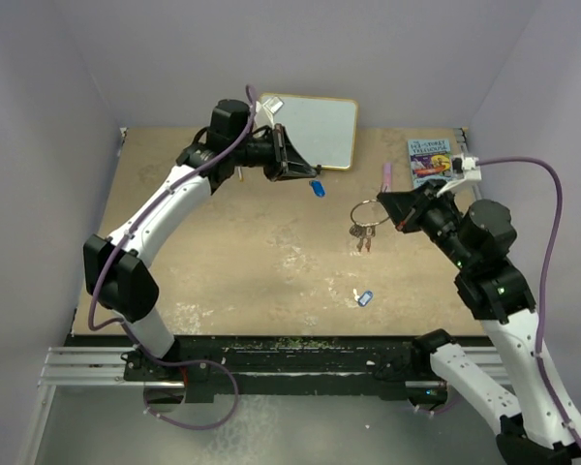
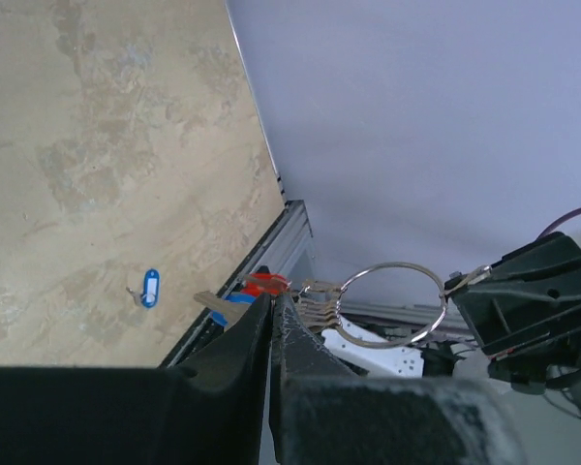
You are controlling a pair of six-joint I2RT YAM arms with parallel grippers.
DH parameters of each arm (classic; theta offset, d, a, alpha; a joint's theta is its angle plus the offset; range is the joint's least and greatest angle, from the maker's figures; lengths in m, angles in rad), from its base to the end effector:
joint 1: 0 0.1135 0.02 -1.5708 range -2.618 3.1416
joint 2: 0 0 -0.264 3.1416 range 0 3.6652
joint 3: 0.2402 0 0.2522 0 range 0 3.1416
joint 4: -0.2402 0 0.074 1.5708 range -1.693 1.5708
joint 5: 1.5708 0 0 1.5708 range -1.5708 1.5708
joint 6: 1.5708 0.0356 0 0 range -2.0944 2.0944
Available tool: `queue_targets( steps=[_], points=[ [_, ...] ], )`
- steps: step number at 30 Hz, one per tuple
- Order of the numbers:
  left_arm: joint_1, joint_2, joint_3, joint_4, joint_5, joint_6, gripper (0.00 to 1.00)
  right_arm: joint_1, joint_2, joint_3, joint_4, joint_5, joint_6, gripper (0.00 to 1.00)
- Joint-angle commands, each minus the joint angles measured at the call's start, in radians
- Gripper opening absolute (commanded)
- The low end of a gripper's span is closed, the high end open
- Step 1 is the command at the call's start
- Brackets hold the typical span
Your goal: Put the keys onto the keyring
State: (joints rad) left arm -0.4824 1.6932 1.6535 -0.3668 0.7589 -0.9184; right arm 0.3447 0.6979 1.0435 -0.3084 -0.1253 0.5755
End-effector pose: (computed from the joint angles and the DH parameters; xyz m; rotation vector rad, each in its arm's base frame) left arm 0.3351 -0.2031 0.3863 0.0872 2.2514 -1.5890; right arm 0.1276 0.0505 0.4266 0.0802 1.5906 0.8218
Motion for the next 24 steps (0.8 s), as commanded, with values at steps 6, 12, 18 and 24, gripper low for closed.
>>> queue_targets(
  steps=[6, 12, 18, 24],
  points=[
    [0.085, -0.005, 0.015, 0.039, -0.048, -0.280, 0.04, 0.174, 0.307, 0.147, 0.283, -0.013, -0.088, 0.00],
    [0.187, -0.031, -0.006, 0.050, -0.039, -0.335, 0.05, 0.217, 0.428, 0.188, 0.377, 0.020, -0.075, 0.00],
    [0.220, -0.032, 0.004, -0.002, -0.088, -0.304, 0.05, 0.256, 0.514, 0.203, 0.442, 0.049, -0.047, 0.00],
    [0.222, -0.042, -0.049, 0.048, -0.063, -0.348, 0.04, 0.304, 0.627, 0.252, 0.500, 0.079, -0.037, 0.00]
  ],
)
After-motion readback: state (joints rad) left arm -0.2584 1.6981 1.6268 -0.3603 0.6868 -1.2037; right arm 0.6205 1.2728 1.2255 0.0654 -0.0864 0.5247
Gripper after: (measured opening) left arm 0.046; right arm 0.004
